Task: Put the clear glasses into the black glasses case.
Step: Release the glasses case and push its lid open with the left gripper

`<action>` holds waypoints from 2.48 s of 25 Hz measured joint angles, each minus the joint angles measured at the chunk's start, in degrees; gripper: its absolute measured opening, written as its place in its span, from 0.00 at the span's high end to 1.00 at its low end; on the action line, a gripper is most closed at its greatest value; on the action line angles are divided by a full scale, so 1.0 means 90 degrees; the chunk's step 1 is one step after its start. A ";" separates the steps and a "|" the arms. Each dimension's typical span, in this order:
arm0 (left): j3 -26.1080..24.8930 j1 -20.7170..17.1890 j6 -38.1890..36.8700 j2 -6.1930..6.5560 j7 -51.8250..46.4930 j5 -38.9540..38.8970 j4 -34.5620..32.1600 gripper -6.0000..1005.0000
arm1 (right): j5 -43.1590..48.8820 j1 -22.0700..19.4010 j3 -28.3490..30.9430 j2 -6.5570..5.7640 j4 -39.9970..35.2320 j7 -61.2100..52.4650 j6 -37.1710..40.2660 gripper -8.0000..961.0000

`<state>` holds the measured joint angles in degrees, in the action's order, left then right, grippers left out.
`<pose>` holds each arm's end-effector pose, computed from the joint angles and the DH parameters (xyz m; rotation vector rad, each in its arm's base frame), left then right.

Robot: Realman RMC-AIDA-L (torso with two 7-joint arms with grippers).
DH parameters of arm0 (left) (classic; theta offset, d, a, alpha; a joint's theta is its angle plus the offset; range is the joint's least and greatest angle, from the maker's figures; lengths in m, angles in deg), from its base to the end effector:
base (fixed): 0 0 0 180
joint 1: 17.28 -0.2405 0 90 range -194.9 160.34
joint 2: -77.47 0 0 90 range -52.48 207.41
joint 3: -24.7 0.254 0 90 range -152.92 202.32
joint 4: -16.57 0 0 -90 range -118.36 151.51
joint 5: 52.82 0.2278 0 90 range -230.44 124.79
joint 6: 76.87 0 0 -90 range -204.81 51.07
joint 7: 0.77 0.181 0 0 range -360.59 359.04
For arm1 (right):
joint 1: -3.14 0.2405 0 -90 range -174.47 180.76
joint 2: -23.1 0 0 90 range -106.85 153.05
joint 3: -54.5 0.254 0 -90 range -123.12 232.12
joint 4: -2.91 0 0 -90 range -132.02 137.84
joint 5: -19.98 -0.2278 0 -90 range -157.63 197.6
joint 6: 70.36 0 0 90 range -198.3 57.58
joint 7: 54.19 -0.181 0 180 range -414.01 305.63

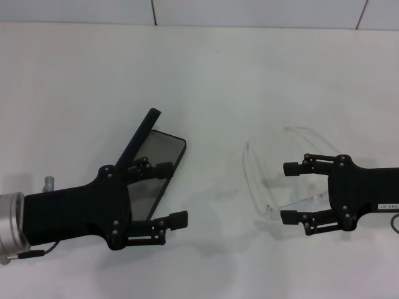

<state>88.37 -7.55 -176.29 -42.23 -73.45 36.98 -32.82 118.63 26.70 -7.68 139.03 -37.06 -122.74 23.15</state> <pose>-0.2458 0.2597 -0.0299 -2.7880 -0.4244 -1.0164 0.2444 0.3117 -0.0432 -2.9244 0.2648 0.7516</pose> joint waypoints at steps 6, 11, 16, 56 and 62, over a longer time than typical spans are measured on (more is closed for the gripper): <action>-0.0003 -0.0016 -0.0005 -0.0001 -0.0005 -0.0026 0.0000 0.14 | -0.0193 -0.0020 0.0039 -0.0010 0.0133 -0.0001 0.0010 0.09; -0.0002 -0.0033 -0.0008 -0.0001 -0.0018 -0.0032 0.0000 0.16 | -0.0221 -0.0027 -0.0004 -0.0009 0.0156 0.0000 0.0009 0.09; -0.0004 -0.0047 -0.0006 0.0006 -0.0403 -0.0329 -0.0098 0.17 | -0.0224 -0.0030 -0.0006 -0.0009 0.0156 -0.0001 0.0008 0.09; 0.2248 0.2518 0.0898 0.0000 -1.0894 0.7098 -0.3937 0.24 | -0.0416 0.0027 -0.0017 0.0009 0.0606 0.0010 -0.0048 0.09; 0.2339 0.2578 0.1098 0.0000 -1.0862 0.7182 -0.3748 0.24 | -0.0416 0.0053 -0.0014 0.0009 0.0641 0.0010 -0.0067 0.09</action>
<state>109.42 15.65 -166.41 -42.23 -171.21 101.62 -66.55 114.88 27.18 -7.81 139.11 -31.29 -122.65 22.55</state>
